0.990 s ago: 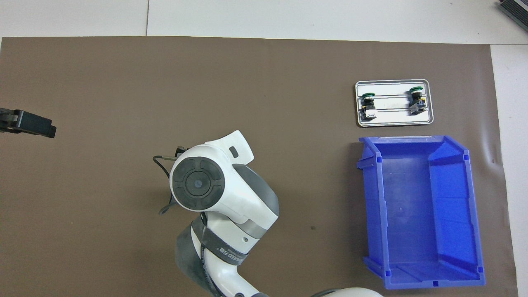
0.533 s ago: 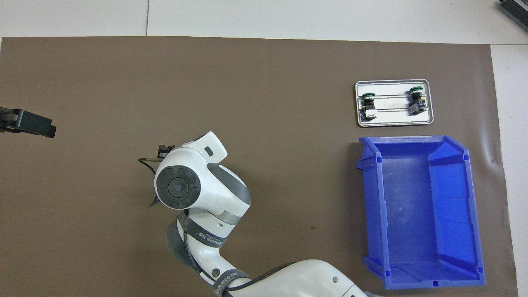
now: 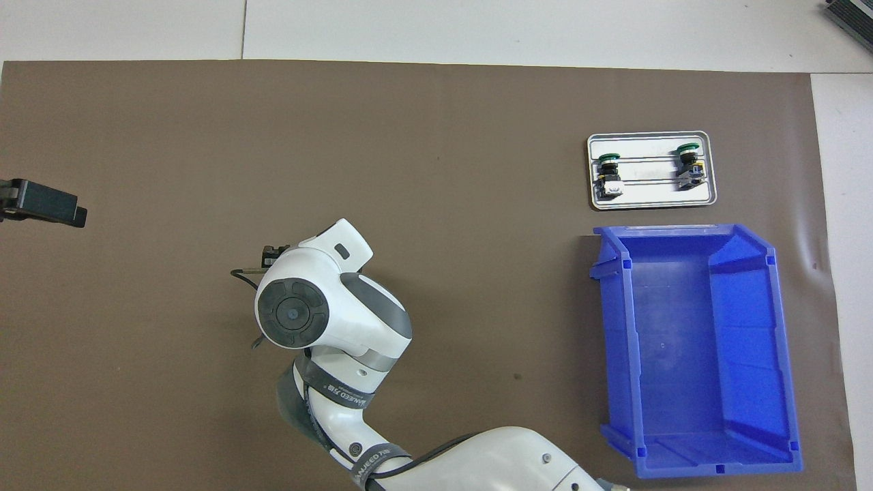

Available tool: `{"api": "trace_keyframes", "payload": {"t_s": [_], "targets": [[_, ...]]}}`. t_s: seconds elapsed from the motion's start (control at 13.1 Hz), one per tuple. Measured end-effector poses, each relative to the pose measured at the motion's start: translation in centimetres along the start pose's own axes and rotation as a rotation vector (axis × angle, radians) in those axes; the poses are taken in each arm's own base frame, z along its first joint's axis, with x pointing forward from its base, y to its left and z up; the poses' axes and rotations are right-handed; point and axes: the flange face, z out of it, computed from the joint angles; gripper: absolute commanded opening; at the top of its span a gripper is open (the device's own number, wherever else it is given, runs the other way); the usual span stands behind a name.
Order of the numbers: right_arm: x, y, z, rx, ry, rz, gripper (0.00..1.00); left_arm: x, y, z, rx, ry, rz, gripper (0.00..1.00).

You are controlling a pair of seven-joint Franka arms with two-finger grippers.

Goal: Place and press button with both arms
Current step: 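Grasp the green button with the right gripper, then carry the button into the blue bin and open the right gripper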

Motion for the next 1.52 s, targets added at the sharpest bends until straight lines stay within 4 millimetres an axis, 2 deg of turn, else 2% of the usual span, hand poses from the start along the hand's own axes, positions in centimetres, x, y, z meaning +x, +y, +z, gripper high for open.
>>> {"api": "trace_keyframes", "payload": {"t_s": [0.08,0.15,0.23,0.3,0.38,0.46,0.76,0.91,1.14,1.3,1.37,1.52], "targets": [[-0.3,0.0,0.5,0.003,-0.002,-0.007,0.96,0.0,0.0,0.0,0.000,0.001,0.001,1.00],[-0.6,0.0,1.0,0.001,-0.005,-0.010,0.91,0.0,0.1,-0.1,0.000,0.001,0.002,1.00],[-0.7,0.1,1.4,-0.001,-0.008,-0.011,0.81,0.0,0.1,-0.1,0.000,0.001,0.003,1.00],[-0.8,0.1,1.6,-0.001,-0.008,-0.012,0.59,0.0,0.2,0.0,0.000,0.001,0.003,1.00],[-0.8,0.0,1.6,0.000,-0.008,-0.013,0.44,0.0,0.1,0.0,0.000,-0.001,0.002,1.00],[-1.0,-0.1,1.6,0.002,-0.008,-0.016,0.40,0.0,0.1,0.1,0.000,-0.002,0.001,1.00],[-1.9,-0.8,1.4,0.009,-0.010,-0.030,0.34,-0.1,0.0,0.2,-0.001,-0.006,-0.002,1.00],[-1.9,-0.8,1.4,0.009,-0.010,-0.030,0.00,-0.1,0.0,0.2,-0.001,-0.006,-0.004,1.00],[-1.9,-0.8,1.4,0.008,-0.010,-0.030,0.00,-0.1,0.0,0.2,-0.001,-0.007,-0.004,1.00],[-1.0,-0.3,1.0,-0.015,-0.017,-0.018,0.00,-0.1,0.0,0.2,-0.001,-0.006,-0.005,1.00],[0.1,0.2,0.1,-0.022,-0.015,-0.002,0.00,-0.1,0.0,0.2,-0.001,-0.006,-0.004,1.00],[3.3,1.7,-3.8,-0.028,-0.009,0.050,0.00,-0.1,0.0,0.2,-0.001,-0.006,-0.004,1.00]]}}
